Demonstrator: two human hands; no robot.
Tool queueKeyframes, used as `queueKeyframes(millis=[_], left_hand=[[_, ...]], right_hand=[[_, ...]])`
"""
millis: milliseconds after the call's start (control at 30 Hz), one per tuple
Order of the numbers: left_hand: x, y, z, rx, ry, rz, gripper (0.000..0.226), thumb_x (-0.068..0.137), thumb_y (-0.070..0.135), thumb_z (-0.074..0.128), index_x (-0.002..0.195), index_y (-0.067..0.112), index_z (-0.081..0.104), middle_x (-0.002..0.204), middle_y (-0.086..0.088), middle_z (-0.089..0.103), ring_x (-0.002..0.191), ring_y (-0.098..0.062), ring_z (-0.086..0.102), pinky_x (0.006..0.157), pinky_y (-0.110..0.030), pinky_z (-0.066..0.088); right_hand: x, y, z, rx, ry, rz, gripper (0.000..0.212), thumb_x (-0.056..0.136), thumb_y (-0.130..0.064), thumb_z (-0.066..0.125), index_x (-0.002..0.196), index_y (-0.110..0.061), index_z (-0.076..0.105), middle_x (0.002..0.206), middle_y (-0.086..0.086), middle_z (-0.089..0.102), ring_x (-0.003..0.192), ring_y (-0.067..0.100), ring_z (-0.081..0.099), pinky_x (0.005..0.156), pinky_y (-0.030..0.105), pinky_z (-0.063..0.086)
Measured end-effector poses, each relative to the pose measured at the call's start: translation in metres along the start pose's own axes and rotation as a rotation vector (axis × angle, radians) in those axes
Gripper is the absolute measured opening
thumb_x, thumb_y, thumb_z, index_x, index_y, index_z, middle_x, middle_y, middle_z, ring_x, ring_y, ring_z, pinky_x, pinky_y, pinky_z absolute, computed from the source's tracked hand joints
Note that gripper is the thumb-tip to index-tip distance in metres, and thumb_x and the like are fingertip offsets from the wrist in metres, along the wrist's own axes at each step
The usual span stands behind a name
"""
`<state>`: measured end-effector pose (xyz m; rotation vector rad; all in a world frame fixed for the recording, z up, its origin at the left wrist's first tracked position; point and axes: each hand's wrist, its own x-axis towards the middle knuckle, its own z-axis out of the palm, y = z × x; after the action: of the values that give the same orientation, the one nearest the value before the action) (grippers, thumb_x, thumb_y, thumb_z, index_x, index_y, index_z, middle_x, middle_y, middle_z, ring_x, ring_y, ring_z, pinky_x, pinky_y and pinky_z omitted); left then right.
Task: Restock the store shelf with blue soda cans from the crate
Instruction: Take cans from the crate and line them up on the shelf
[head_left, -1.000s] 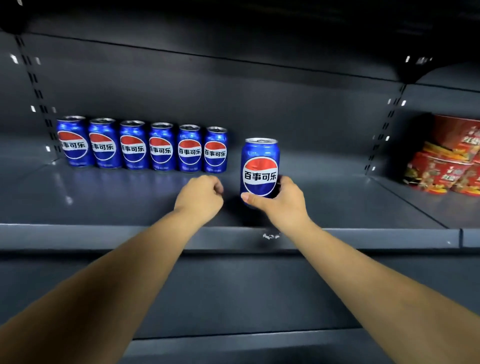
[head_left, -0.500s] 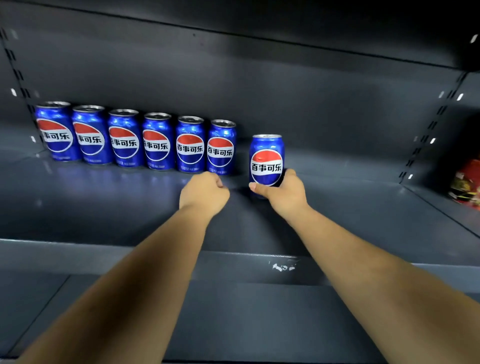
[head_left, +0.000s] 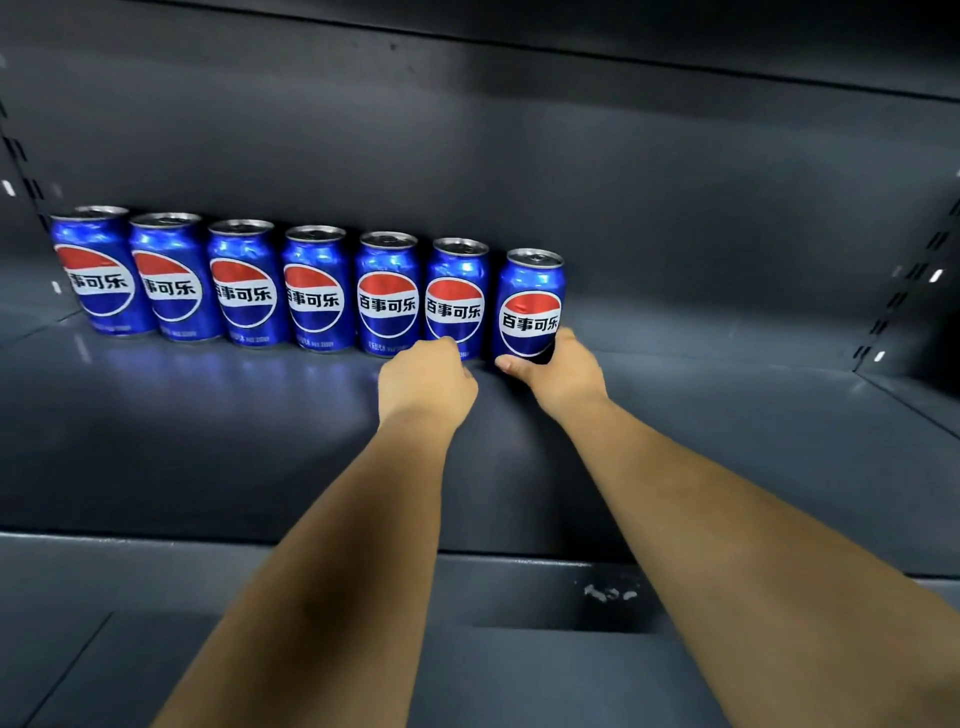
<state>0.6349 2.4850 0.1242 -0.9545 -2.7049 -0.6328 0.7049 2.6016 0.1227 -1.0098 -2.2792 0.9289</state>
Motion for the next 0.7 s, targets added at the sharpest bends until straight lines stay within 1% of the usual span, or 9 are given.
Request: queueKeyframes(millis=[167,300,433,533,700], left_hand=[[0.0004,-0.001,0.0,-0.014,-0.019,0.0,0.018,0.094,0.02,0.043,0.102,0.008,0.054,0.105,-0.012,0.062,0.097,-0.031,0.056,0.072,-0.033,0.037],[0.0001,-0.0014,-0.0005,-0.034,-0.02,-0.004,0.018,0.093,0.02,0.043,0.102,0.008,0.054,0.104,-0.012,0.063,0.097,-0.031,0.056,0.072,-0.032,0.037],[0.0004,-0.0014,-0.0001,-0.036,-0.025,-0.01,0.019,0.094,0.02,0.043,0.103,0.008,0.054,0.106,-0.013,0.063,0.099,-0.032,0.056,0.073,-0.032,0.037],[0.0004,-0.0017,0.0002,-0.045,-0.02,-0.01,0.017,0.093,0.02,0.043,0.101,0.008,0.054,0.105,-0.012,0.062,0.097,-0.031,0.056,0.072,-0.032,0.036],[0.0027,-0.0037,0.0015,-0.078,-0.006,-0.017,0.016,0.091,0.017,0.045,0.099,0.01,0.056,0.103,-0.01,0.062,0.094,-0.03,0.055,0.073,-0.032,0.039]], right_hand=[[0.0028,-0.0026,0.0034,-0.233,-0.005,0.024,0.052,0.089,-0.05,0.055,0.123,-0.01,0.05,0.125,0.009,0.059,0.122,0.027,0.048,0.109,0.044,0.031],[0.001,-0.0044,0.0046,-0.305,0.023,0.024,0.053,0.091,-0.051,0.05,0.12,-0.006,0.049,0.122,0.013,0.059,0.119,0.029,0.05,0.104,0.042,0.037],[0.0,-0.0064,0.0059,-0.377,0.023,0.022,0.056,0.093,-0.051,0.046,0.123,-0.003,0.046,0.126,0.014,0.056,0.123,0.03,0.047,0.104,0.04,0.036],[-0.0018,-0.0075,0.0057,-0.415,0.027,0.001,0.056,0.094,-0.05,0.044,0.123,-0.002,0.045,0.126,0.013,0.055,0.121,0.03,0.048,0.1,0.039,0.036],[-0.0007,-0.0081,0.0064,-0.442,0.037,-0.016,0.058,0.095,-0.049,0.044,0.126,-0.001,0.043,0.126,0.013,0.054,0.12,0.031,0.049,0.1,0.04,0.037]])
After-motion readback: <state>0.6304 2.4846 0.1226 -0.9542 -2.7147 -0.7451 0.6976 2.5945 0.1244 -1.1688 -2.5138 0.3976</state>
